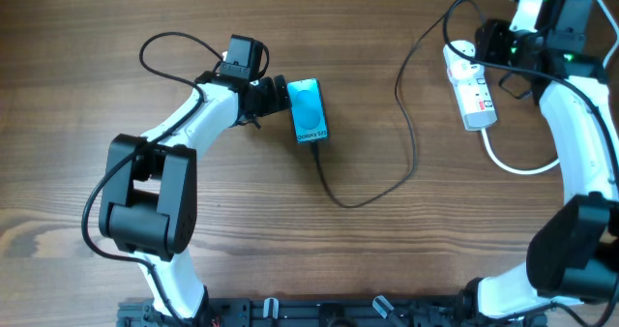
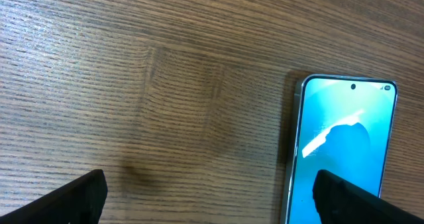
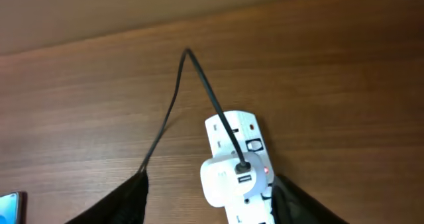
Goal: Plug charger to phone and switch on socket
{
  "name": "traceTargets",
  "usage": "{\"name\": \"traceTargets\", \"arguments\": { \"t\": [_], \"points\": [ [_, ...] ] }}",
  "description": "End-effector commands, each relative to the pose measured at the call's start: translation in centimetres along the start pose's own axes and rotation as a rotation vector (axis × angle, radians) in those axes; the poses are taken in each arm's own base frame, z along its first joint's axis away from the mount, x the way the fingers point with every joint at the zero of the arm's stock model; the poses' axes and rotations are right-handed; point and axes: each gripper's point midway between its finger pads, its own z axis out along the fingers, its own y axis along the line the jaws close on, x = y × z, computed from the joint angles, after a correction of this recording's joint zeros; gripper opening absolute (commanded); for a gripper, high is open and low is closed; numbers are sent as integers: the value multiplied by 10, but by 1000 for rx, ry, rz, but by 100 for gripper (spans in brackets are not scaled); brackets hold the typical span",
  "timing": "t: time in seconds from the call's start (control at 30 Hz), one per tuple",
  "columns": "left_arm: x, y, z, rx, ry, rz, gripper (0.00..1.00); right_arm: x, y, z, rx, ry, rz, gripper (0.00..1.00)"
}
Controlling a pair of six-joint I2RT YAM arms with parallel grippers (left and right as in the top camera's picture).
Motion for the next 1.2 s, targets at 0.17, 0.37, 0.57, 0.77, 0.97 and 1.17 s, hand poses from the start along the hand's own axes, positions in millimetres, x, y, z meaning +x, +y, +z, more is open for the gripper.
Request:
{"name": "traceTargets", "arguments": {
  "t": [0.17, 0.37, 0.57, 0.77, 0.97, 1.17],
  "points": [
    [2, 3, 4, -15, 1, 5, 100, 42, -14, 44, 46, 136, -81, 68],
    [2, 3, 4, -15, 1, 6, 100, 75, -17, 57, 38, 253, -71, 84],
    [2, 3, 4, -15, 1, 5, 100, 102, -36, 57, 109, 342, -16, 89],
    [2, 3, 4, -15, 1, 5, 100, 132, -43, 75, 113, 415, 0, 96],
    [2, 3, 4, -15, 1, 5, 100, 151, -47, 87, 119, 464, 25, 100],
    [2, 3, 4, -16, 2, 5, 100, 153, -48, 89, 120, 469, 29, 100]
  ]
}}
